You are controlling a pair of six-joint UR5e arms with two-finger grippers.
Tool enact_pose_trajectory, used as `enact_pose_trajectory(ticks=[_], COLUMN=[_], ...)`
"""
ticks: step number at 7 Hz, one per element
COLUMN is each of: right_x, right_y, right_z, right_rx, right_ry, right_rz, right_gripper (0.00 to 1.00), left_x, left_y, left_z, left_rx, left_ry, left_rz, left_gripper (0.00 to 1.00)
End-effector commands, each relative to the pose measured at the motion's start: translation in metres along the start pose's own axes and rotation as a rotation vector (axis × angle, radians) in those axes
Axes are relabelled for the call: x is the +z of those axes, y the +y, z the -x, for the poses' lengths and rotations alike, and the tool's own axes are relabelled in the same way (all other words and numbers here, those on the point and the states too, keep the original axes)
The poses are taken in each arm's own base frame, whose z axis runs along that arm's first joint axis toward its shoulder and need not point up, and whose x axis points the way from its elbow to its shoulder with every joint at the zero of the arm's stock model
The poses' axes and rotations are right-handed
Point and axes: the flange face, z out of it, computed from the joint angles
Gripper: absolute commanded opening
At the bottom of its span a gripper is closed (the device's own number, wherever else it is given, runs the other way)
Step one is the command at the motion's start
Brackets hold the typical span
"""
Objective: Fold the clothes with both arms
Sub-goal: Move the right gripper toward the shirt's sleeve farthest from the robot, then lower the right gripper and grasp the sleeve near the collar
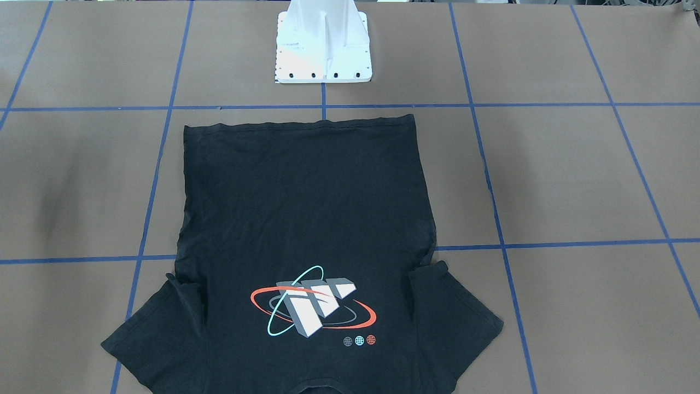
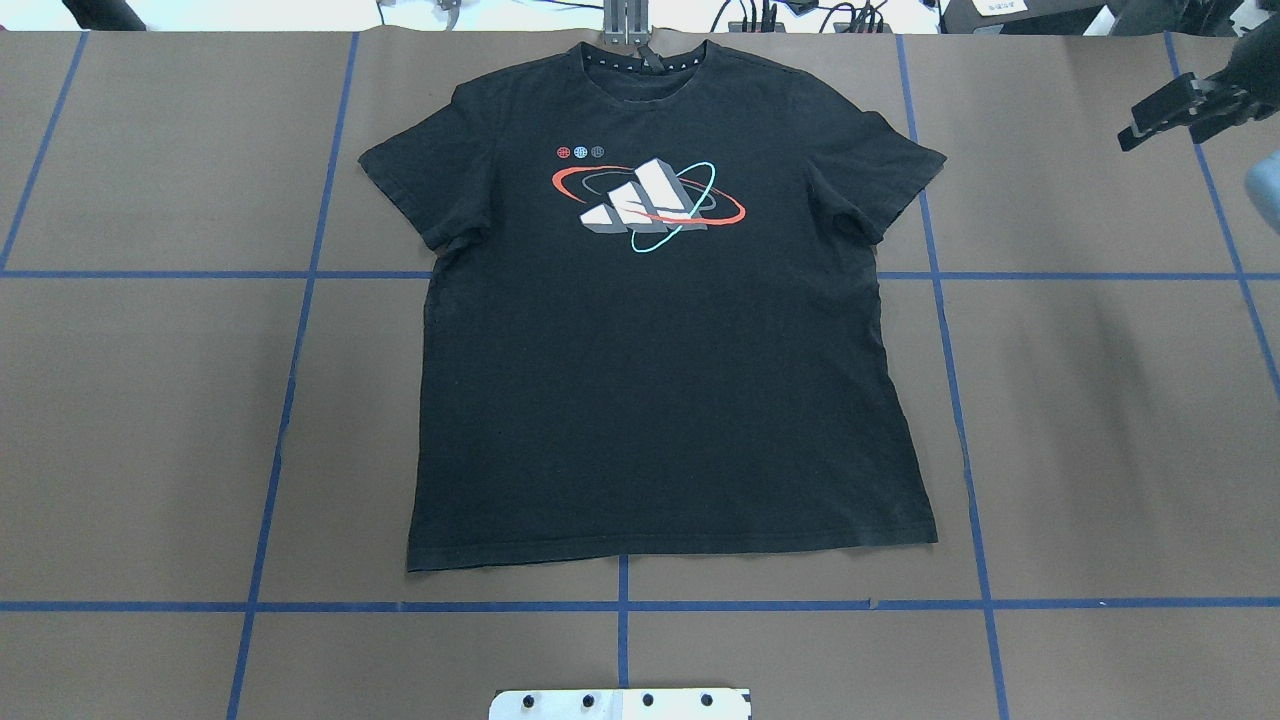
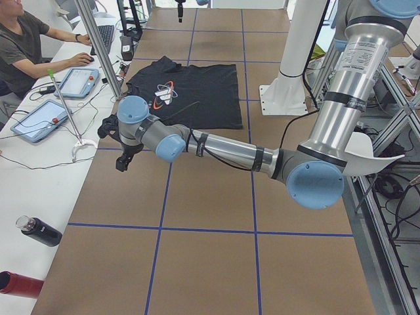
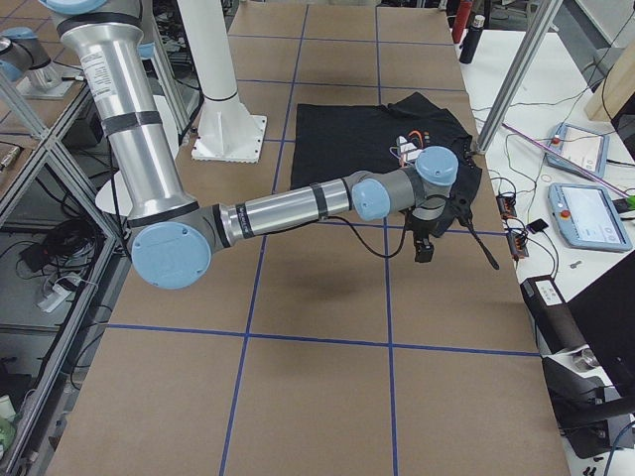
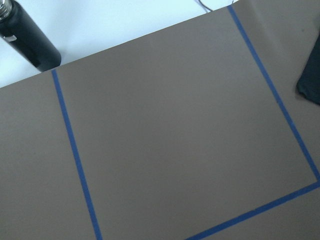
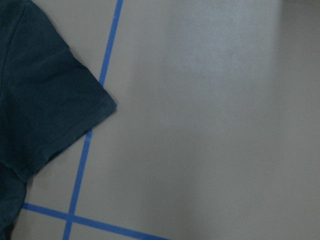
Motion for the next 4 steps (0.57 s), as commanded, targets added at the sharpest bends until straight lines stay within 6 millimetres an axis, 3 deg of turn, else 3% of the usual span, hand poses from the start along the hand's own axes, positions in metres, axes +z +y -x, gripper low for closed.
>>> enact_pose_trajectory(ticks=[1,2,3,4], right_x=[0.042,0.051,0.060,0.080], right_y=[-0.027,-0.038,-0.058,-0.069], right_z=[0.031,0.033,0.046,0.075], right_rx=[-0.069,-0.110,-0.115,-0.147], right_ry=[-0.038,-0.003,0.007,0.042], right_rz=[-0.049,-0.113,-0.121,-0.129], right_gripper=[1.00,0.99,0.99,0.99], left_x=[0.038,0.044,0.049,0.049], left_y=[-0.030,-0.044,-0.045,-0.045], left_z=[-0.045,-0.061,-0.070,-0.076], left_rx=[-0.063,-0.083,-0.089,-0.115], left_ry=[0.070,0.039,0.040,0.066], left_rz=[-0.030,-0.058,-0.080,-0.112], left_gripper=[1.00,1.00,1.00,1.00])
